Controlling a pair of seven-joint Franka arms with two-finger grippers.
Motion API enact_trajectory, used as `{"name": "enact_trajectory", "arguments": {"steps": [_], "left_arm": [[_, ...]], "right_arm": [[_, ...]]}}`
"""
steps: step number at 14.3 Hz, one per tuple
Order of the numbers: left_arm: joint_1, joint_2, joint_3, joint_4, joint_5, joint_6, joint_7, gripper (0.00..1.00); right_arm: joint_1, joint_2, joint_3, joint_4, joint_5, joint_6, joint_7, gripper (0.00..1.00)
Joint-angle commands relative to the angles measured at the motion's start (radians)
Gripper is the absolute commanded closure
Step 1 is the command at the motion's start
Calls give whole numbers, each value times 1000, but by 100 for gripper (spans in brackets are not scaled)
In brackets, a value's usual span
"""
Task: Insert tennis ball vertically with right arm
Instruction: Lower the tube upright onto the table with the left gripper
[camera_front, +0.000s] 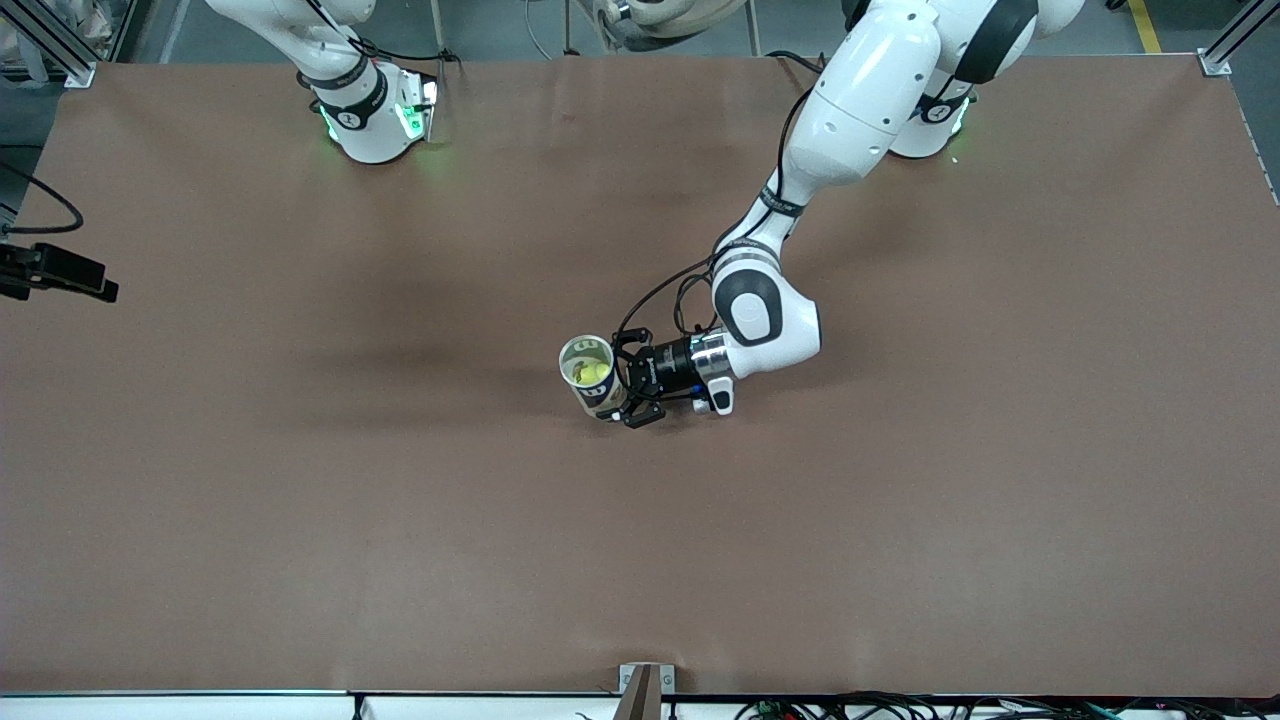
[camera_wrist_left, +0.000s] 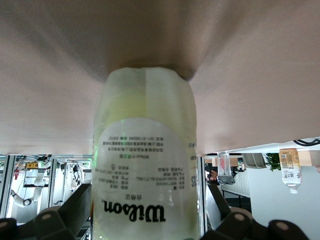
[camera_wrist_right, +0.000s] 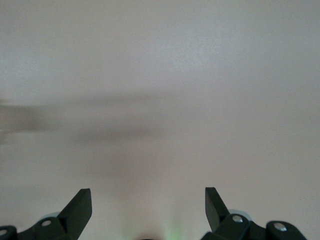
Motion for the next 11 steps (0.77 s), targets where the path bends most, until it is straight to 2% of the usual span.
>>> {"name": "enact_trajectory", "arguments": {"steps": [1, 9, 11], "left_arm": [[8, -10, -3, -8, -2, -10, -5, 0], [40, -85, -3, -122, 61, -40, 2, 0], [46, -104, -3, -140, 72, -41, 4, 0]], "right_arm": [[5, -46, 5, -53, -21, 8, 18, 0], [6, -135, 3, -81, -15, -23, 18, 0], [41, -137, -7, -93, -17, -14, 16, 0]]}}
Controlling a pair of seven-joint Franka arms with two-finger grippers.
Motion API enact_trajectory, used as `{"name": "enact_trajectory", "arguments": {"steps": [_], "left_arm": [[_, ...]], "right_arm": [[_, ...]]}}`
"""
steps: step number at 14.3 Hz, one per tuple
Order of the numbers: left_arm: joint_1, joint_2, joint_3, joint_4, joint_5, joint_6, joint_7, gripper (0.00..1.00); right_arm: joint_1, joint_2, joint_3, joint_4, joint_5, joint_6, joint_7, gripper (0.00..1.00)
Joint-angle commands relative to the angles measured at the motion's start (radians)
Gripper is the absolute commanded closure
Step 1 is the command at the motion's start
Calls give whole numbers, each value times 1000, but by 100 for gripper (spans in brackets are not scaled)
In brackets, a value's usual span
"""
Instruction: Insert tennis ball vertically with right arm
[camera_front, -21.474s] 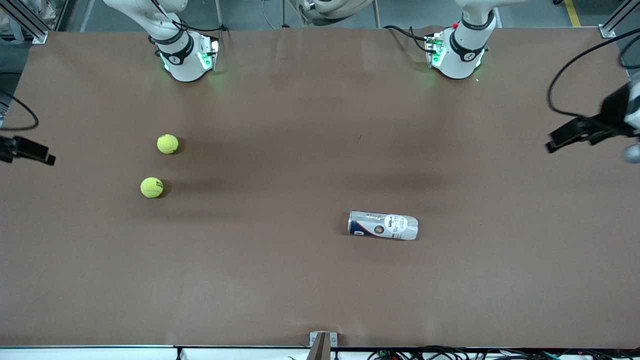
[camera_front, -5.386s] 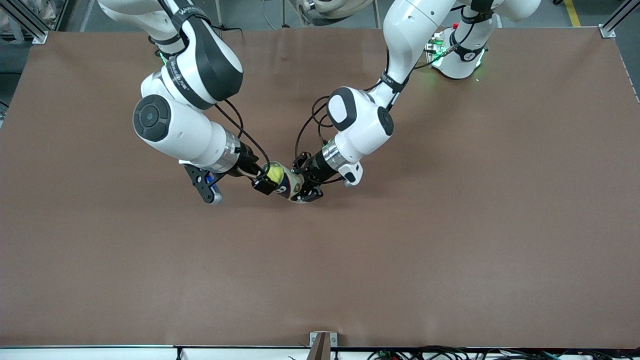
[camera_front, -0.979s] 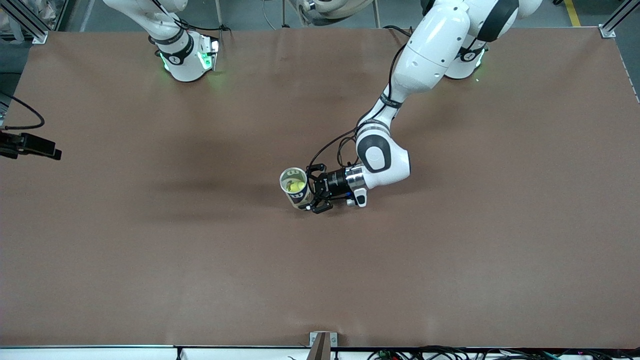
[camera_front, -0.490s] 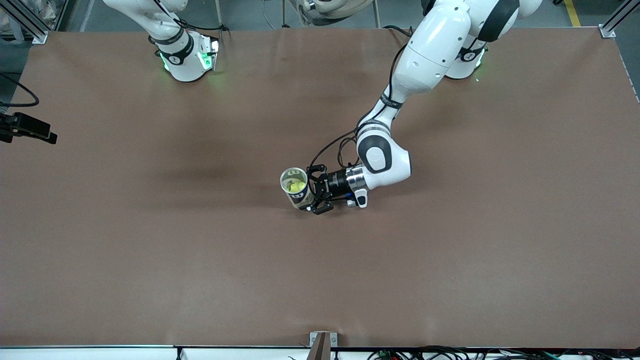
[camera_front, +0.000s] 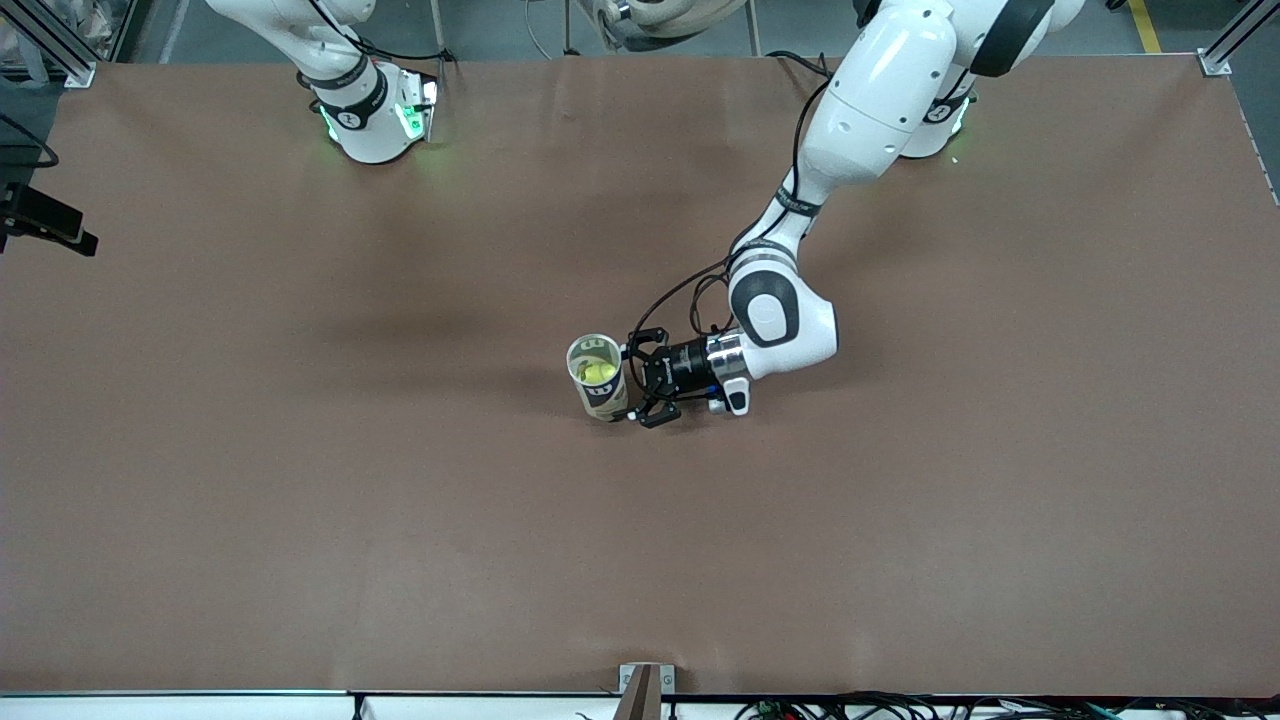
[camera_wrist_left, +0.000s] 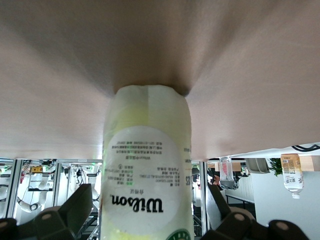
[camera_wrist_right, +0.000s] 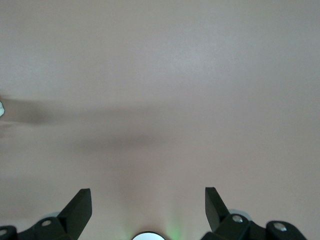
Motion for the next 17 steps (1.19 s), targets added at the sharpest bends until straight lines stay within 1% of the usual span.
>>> {"name": "enact_trajectory", "arguments": {"steps": [1, 3, 5, 7, 9, 13, 15, 17], "left_arm": [[15, -70, -4, -79, 37, -17, 5, 0], [35, -107, -4, -121, 84, -19, 7, 0], [53, -151, -4, -167, 155, -46, 8, 0], [92, -204, -4, -205, 251, -51, 7, 0], [121, -262, -4, -242, 353, -54, 4, 0], [159, -356, -4, -279, 606, -55, 2, 0], [181, -388, 1, -270, 750, -86, 4, 0], [213, -423, 1, -248, 921, -106, -1, 0]], "right_arm": [[50, -41, -21, -67, -20, 23, 16, 0], [67, -50, -32, -72, -21, 20, 15, 0], [69, -70, -37, -101, -21, 23, 15, 0], [72, -101, -37, -147, -21, 45, 15, 0], [78, -115, -44, -163, -23, 50, 16, 0], [79, -121, -43, -163, -11, 47, 21, 0], [76, -127, -43, -163, -6, 43, 21, 0], [75, -144, -44, -161, -4, 35, 21, 0]]}}
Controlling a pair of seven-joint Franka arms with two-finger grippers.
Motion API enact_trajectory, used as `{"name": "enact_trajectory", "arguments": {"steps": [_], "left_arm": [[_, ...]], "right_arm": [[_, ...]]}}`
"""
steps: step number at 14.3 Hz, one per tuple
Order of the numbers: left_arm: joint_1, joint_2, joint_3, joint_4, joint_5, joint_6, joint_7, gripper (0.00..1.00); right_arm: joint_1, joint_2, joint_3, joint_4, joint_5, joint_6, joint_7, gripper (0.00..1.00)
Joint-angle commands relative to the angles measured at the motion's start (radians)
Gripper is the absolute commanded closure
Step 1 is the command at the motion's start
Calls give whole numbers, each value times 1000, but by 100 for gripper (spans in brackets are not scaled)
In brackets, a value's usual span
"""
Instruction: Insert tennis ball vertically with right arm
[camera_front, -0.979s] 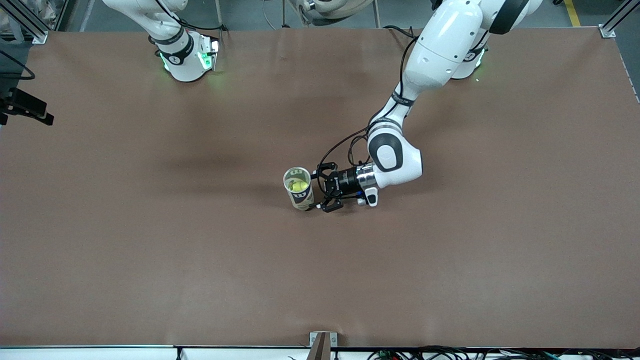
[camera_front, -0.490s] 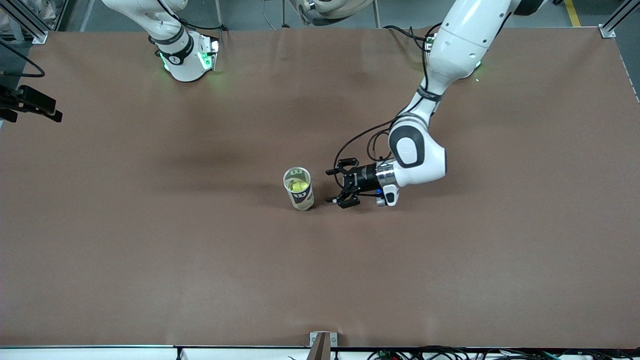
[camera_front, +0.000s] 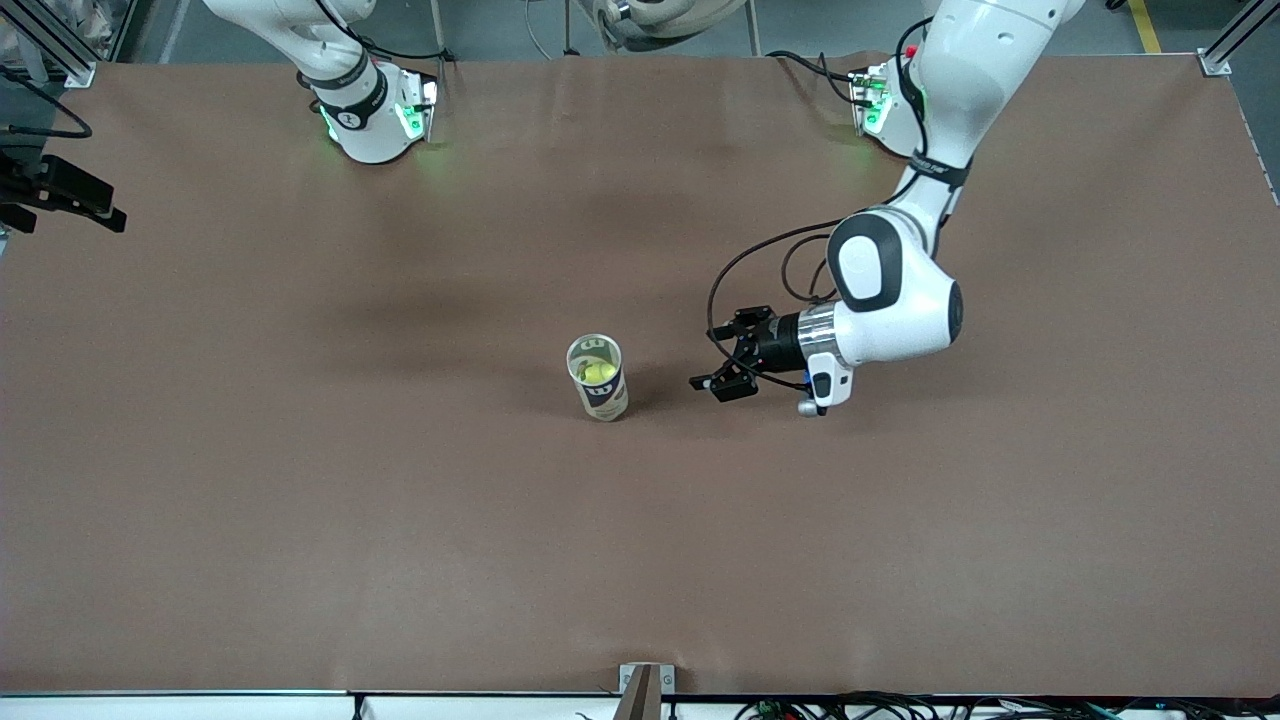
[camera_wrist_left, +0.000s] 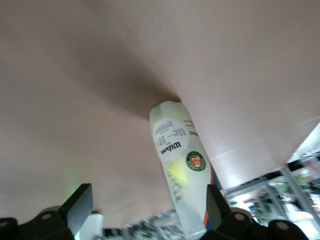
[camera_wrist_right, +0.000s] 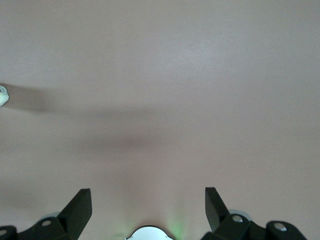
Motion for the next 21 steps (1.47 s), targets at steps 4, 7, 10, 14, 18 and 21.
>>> {"name": "enact_trajectory", "arguments": {"steps": [4, 7, 10, 14, 18, 21], "left_arm": [[131, -118, 2, 56, 443, -173, -1, 0], [224, -117, 0, 195, 664, -371, 10, 0], [283, -123, -1, 293, 838, -485, 53, 0], [323, -175, 0, 332, 959, -521, 161, 0], [329, -238, 3, 326, 1076, -522, 316, 0], [350, -290, 2, 314, 1136, -528, 483, 0]], "right_arm": [[5, -47, -16, -38, 12, 6, 22, 0], [7, -50, -16, -32, 12, 14, 21, 0], [8, -50, -10, -9, 18, 12, 21, 0], [18, -50, -5, 2, 18, 8, 10, 0], [22, -50, -7, 10, 18, -2, 10, 0], [21, -53, -10, 11, 16, -34, 12, 0]]}}
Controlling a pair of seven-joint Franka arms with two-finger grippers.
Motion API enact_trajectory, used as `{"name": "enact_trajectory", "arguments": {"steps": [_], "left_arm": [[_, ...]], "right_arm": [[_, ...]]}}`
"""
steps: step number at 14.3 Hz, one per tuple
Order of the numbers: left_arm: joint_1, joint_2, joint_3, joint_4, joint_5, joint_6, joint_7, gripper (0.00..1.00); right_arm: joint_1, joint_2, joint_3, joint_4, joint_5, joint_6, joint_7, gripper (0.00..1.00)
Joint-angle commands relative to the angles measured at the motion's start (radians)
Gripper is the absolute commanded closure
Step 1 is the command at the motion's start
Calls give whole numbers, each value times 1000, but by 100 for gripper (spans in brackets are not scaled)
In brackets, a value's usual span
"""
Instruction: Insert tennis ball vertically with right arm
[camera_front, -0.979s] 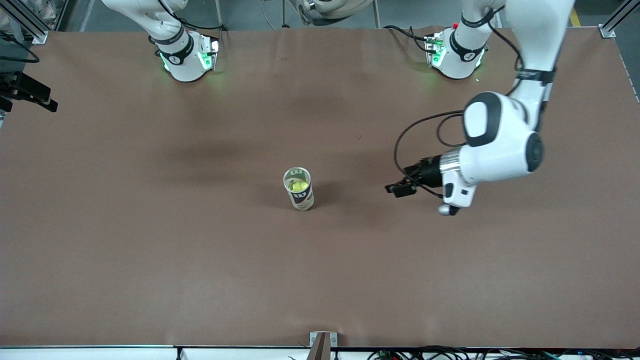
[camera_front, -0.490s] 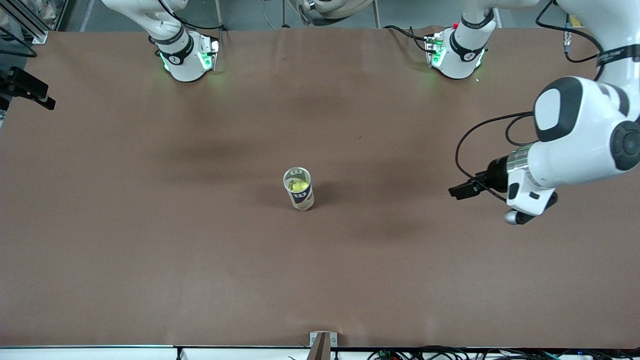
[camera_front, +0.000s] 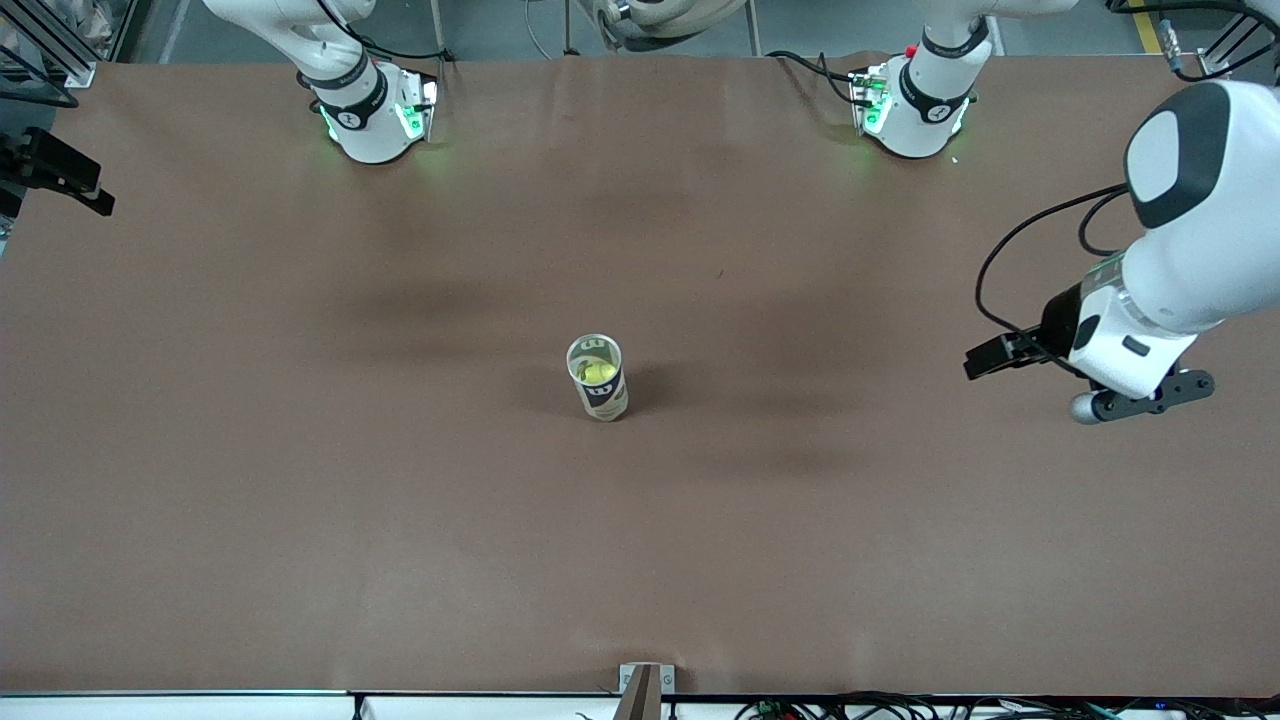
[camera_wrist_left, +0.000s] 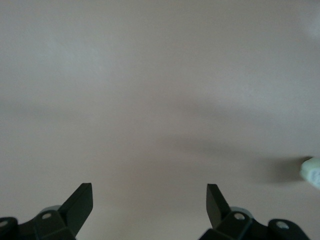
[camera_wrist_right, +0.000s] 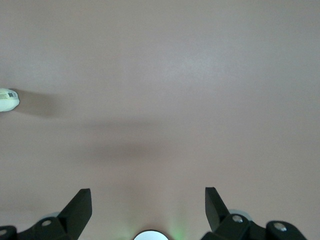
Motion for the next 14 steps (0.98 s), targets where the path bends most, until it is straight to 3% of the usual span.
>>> {"name": "enact_trajectory", "arguments": {"steps": [1, 6, 14], "left_arm": [[45, -72, -6, -23, 45, -32, 151, 0], [120, -220, -9, -90, 52, -53, 153, 0], [132, -267, -14, -118, 49, 114, 149, 0]], "right_arm": [[6, -18, -13, -1, 10, -39, 7, 0], [3, -15, -13, 20, 10, -30, 6, 0], [2, -13, -16, 22, 10, -11, 6, 0]]}}
